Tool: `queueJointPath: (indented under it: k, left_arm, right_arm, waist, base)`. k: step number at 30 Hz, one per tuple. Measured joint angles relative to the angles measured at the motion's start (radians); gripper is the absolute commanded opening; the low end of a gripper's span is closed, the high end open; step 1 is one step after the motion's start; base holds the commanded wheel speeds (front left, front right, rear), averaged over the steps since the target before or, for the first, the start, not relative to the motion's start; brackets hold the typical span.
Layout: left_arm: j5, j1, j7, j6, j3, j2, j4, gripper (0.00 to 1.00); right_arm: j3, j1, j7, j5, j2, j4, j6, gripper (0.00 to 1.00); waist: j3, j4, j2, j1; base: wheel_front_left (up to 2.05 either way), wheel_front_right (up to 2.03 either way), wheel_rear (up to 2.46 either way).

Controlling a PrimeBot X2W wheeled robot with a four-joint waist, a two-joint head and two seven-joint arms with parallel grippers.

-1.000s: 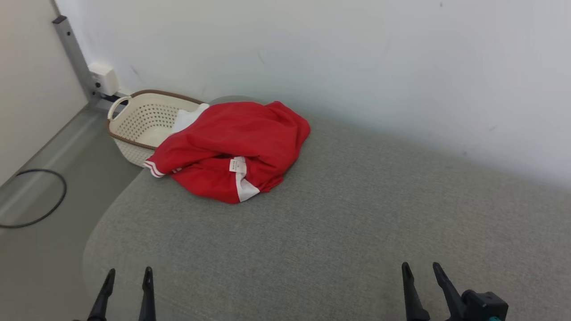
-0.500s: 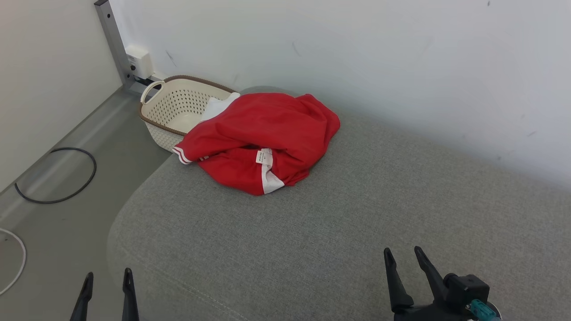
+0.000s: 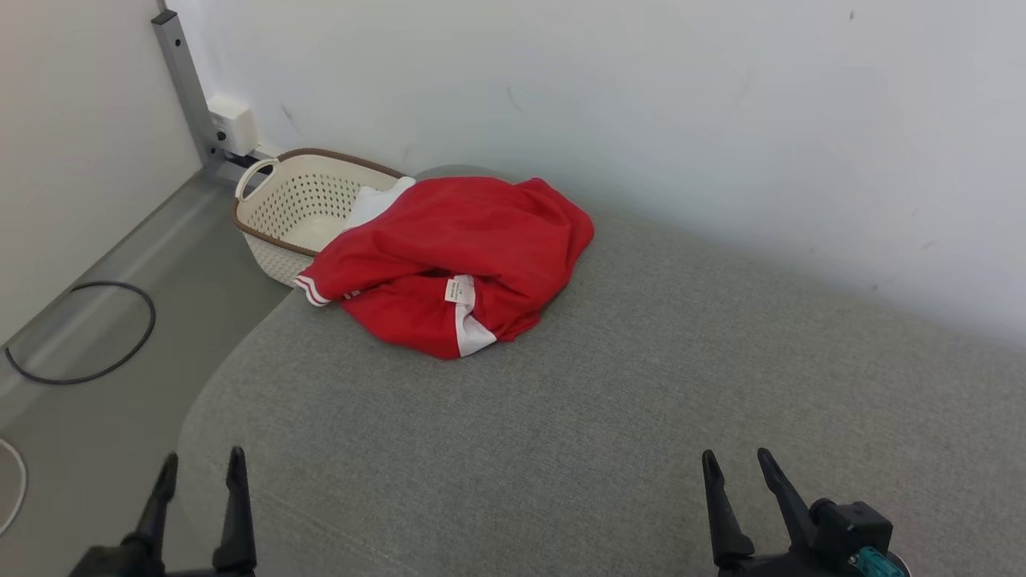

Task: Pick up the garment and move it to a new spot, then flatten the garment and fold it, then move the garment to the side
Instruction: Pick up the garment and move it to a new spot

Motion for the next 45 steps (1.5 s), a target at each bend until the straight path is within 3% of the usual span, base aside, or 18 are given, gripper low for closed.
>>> queueJointPath:
  k: [10,25,27,36,45]
  left_arm:
    - [-0.089,-0.245,0.049,-0.051,0.037,0.058,0.110,1.00]
    - [-0.126,-0.563,0.156,-0.094,0.077,0.223,0.362,1.00]
    - [-0.199,-0.605,0.191,-0.111,0.100,0.223,0.404,1.00]
    - [-0.196,-0.706,0.266,-0.137,0.055,0.308,0.559,1.00]
    - [-0.213,-0.789,0.355,-0.146,0.007,0.374,0.711,1.00]
  right_arm:
    - [0.020,-0.039,0.008,-0.022,0.002,-0.054,0.000,1.00]
    - [-0.026,-0.108,-0.002,-0.016,0.001,-0.084,0.000,1.00]
    - [-0.027,-0.118,-0.005,-0.016,0.001,-0.084,0.000,1.00]
    - [-0.020,-0.143,-0.008,-0.009,0.001,-0.088,0.000,1.00]
    - [-0.009,-0.156,-0.009,0.000,0.001,-0.103,0.000,1.00]
  waist:
    - [0.015,-0.096,0.0000,0.0001]
    - [0.165,-0.366,0.0002,0.0002]
    - [0.186,-0.399,0.0003,0.0002]
    - [0.270,-0.515,0.0003,0.0003]
    - [0.329,-0.587,0.0001,0.0002]
  base:
    - [0.00,0.00,0.00]
    - [0.00,0.00,0.00]
    - [0.00,0.00,0.00]
    - [0.00,0.00,0.00]
    - [0.00,0.00,0.00]
